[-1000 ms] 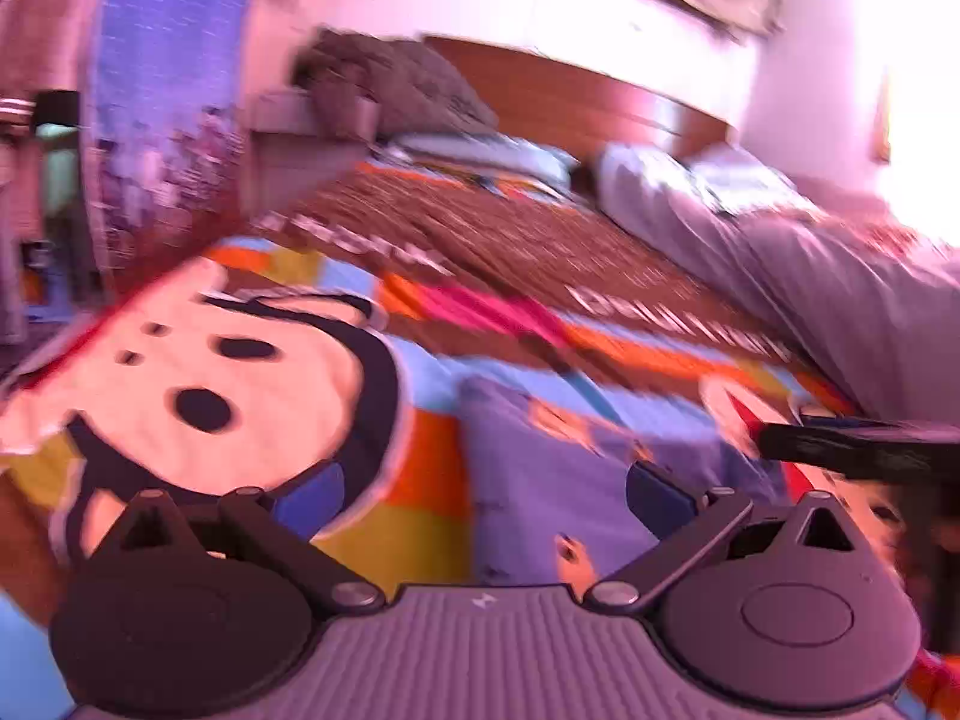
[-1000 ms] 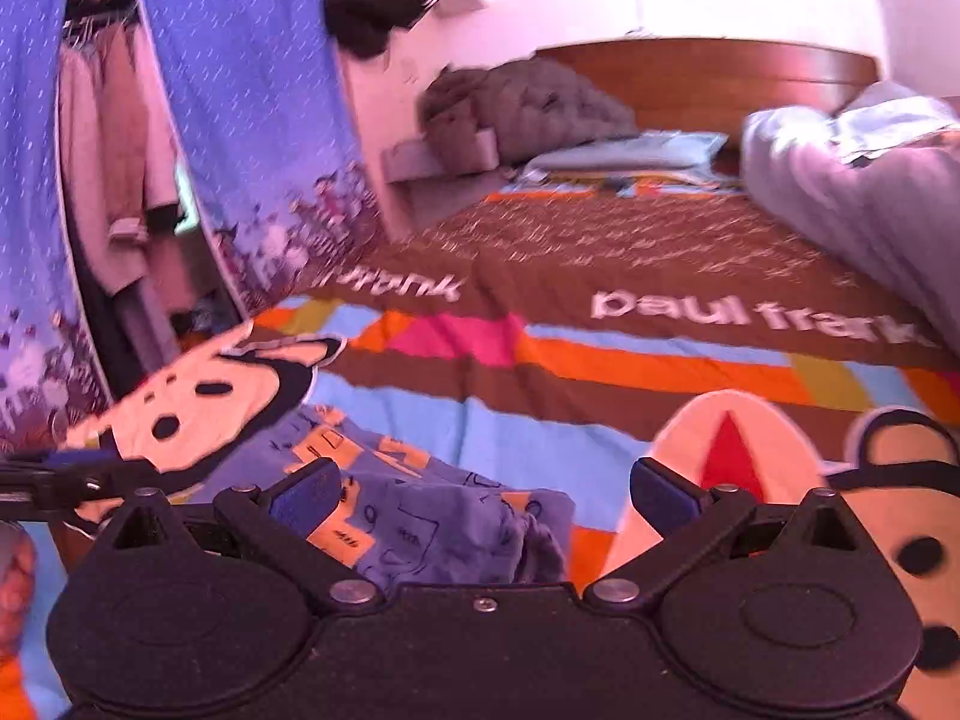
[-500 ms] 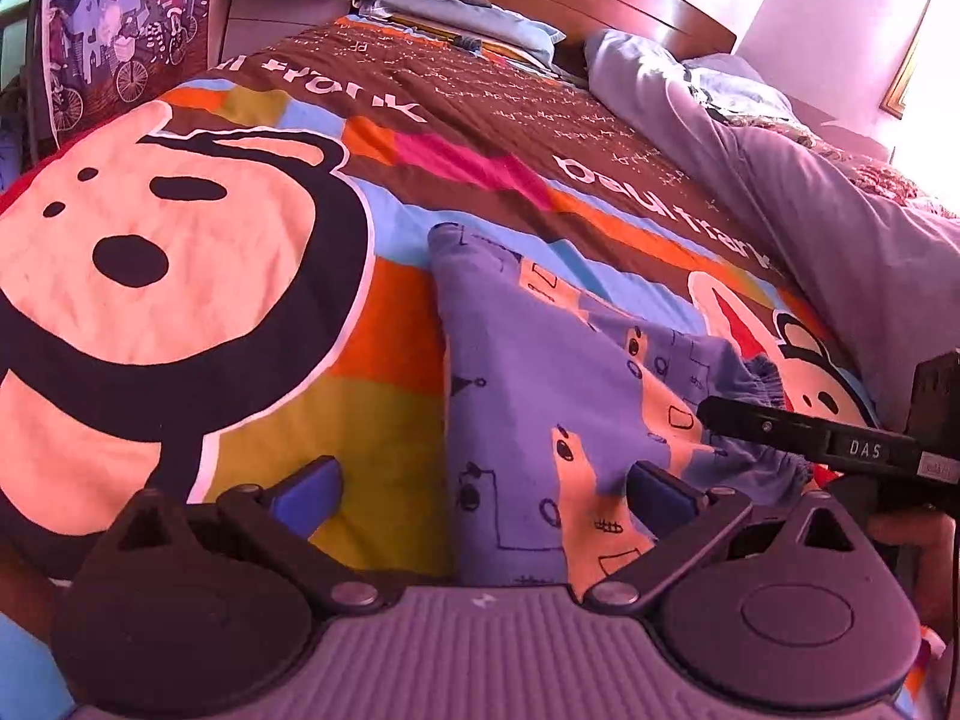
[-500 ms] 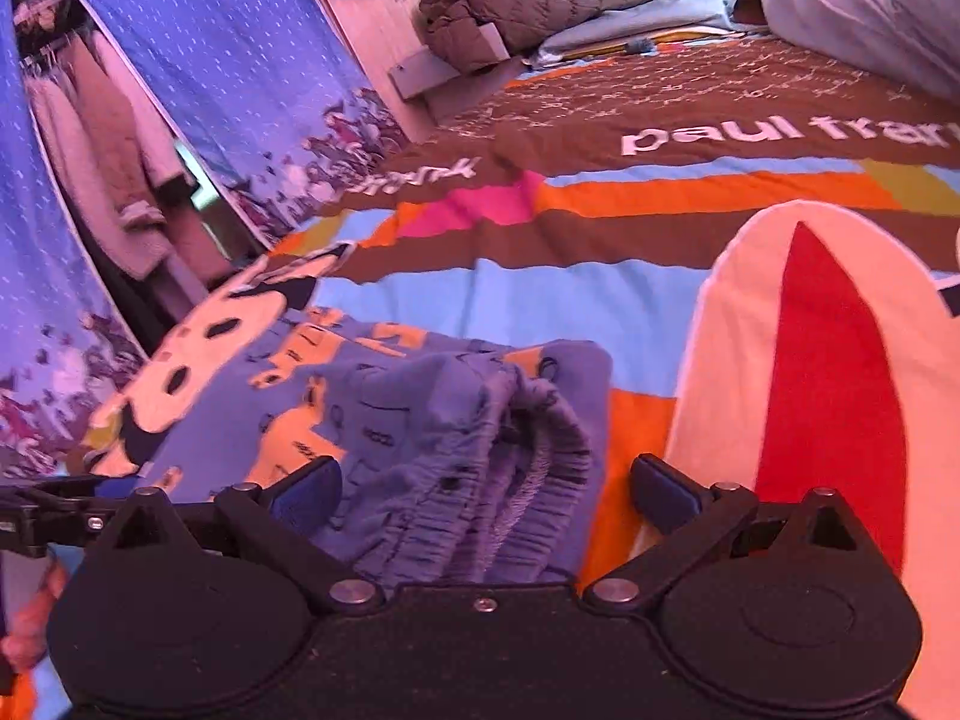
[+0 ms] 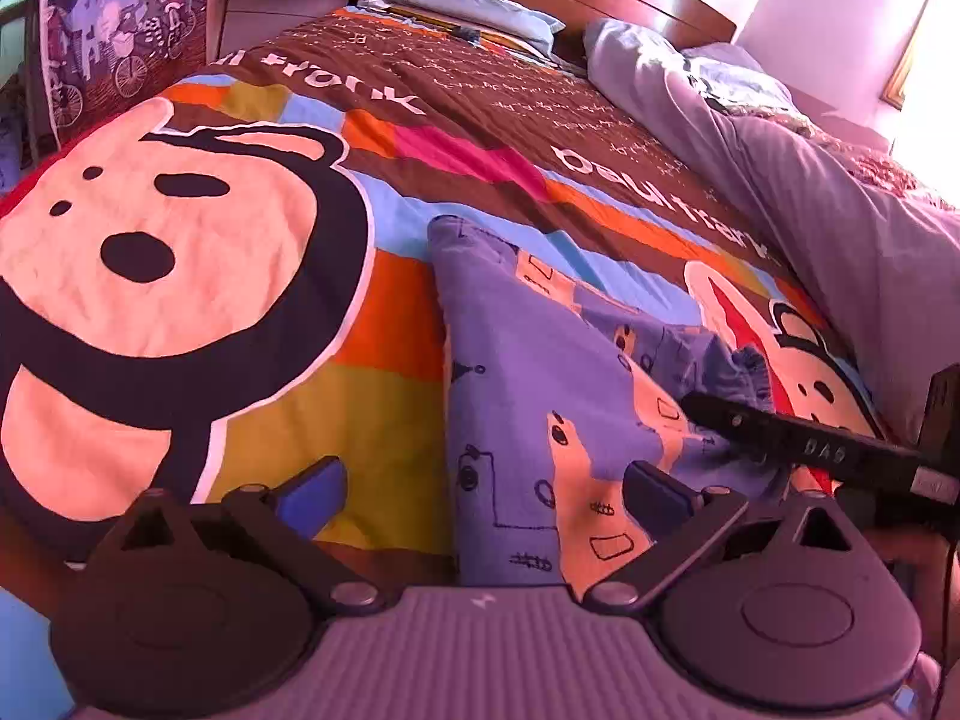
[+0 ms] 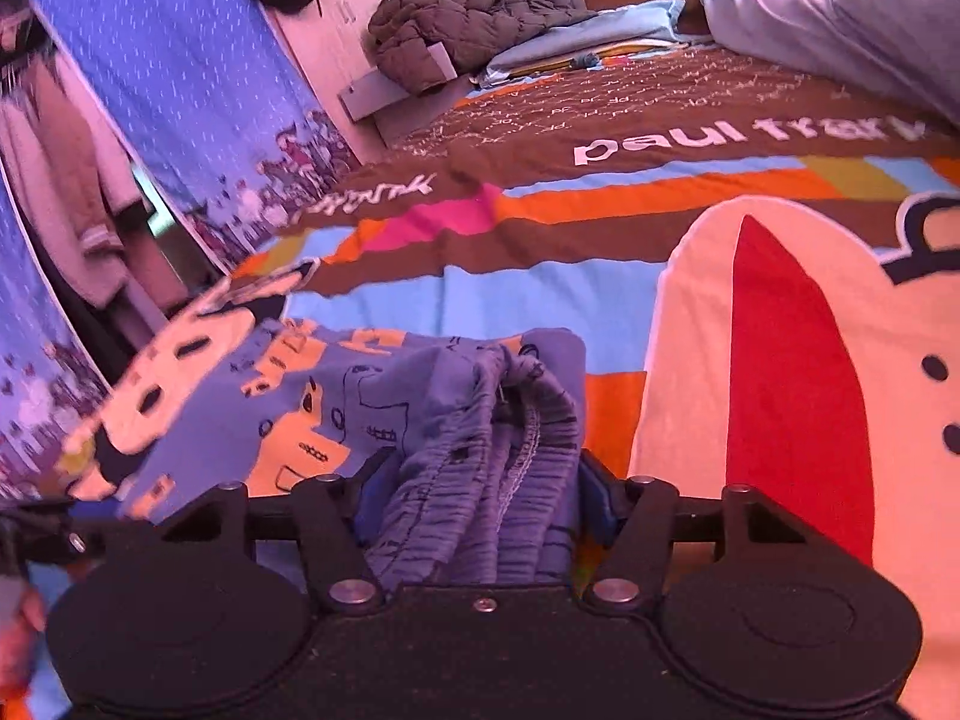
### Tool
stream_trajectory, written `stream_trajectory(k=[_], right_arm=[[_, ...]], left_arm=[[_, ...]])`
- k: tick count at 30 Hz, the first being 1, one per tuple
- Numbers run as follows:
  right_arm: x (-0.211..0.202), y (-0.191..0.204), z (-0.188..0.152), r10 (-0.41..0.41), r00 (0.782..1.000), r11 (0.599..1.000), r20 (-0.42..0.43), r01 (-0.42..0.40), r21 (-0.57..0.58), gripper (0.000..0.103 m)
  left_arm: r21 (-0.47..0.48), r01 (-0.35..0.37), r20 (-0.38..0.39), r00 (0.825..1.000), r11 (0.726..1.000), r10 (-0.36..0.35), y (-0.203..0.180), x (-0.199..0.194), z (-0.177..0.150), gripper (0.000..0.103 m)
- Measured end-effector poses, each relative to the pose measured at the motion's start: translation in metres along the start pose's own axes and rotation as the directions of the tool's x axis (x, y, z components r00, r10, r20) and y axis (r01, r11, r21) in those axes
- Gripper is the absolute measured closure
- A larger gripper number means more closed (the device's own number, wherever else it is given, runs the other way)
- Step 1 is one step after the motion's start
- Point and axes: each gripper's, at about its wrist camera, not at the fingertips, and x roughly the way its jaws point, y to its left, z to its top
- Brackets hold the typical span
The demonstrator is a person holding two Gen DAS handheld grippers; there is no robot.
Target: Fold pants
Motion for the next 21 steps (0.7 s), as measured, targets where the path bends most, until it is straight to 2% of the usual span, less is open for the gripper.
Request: stream_trajectory(k=[3, 7, 14, 21], right_arm=[[0.002, 0.006, -0.001, -0.03, 1.0, 0.999, -0.004, 0.03, -0.032, 0.039], [0.002, 0.002, -0.001, -0.019, 1.0, 1.0, -0.006, 0.019, -0.006, 0.036], [0.002, 0.0, -0.002, -0.009, 1.0, 1.0, -0.003, 0.01, 0.005, 0.036], [-0.001, -0.01, -0.002, 0.026, 1.0, 0.997, 0.008, -0.027, 0.067, 0.039]], left_arm=[[-0.006, 0.003, 0.006, 1.0, 1.0, -0.003, 0.001, -0.001, -0.001, 0.003], [0.012, -0.001, 0.001, 1.0, 1.0, 0.001, -0.001, 0.0, -0.001, 0.004], [0.021, -0.027, 0.01, 1.0, 0.999, 0.027, -0.003, 0.0, -0.002, 0.006], [0.027, -0.04, 0.011, 0.999, 0.999, 0.039, -0.003, -0.001, -0.001, 0.022]])
